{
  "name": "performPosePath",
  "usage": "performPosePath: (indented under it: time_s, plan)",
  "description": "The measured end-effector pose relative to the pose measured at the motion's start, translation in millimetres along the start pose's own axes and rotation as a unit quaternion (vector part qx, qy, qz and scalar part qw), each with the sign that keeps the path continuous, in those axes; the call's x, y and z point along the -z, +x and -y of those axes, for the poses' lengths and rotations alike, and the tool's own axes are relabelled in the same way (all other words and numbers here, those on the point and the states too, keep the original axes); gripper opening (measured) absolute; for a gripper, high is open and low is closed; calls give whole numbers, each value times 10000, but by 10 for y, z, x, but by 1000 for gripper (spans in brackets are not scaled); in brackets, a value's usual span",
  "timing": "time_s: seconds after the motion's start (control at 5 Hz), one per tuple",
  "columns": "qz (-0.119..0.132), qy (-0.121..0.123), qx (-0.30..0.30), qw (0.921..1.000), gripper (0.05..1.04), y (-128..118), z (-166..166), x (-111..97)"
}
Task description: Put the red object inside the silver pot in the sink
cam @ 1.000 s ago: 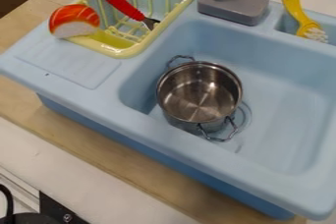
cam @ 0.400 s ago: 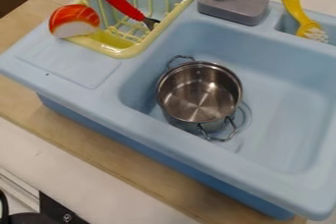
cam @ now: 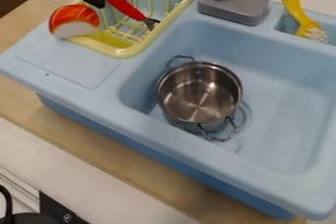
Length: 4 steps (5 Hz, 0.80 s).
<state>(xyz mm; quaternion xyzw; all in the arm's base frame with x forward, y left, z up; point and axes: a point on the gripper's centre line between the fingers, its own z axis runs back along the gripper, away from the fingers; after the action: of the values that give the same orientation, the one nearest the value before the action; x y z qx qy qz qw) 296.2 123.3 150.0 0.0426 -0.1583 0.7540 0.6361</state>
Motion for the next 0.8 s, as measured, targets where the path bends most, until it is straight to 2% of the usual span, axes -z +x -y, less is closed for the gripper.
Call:
performPosePath:
  time_s: [0.4,0.8]
  plan:
    - [-8,200,257,9995,989,7,202,86]
    - [-380,325,264,9984,989,55,282,327]
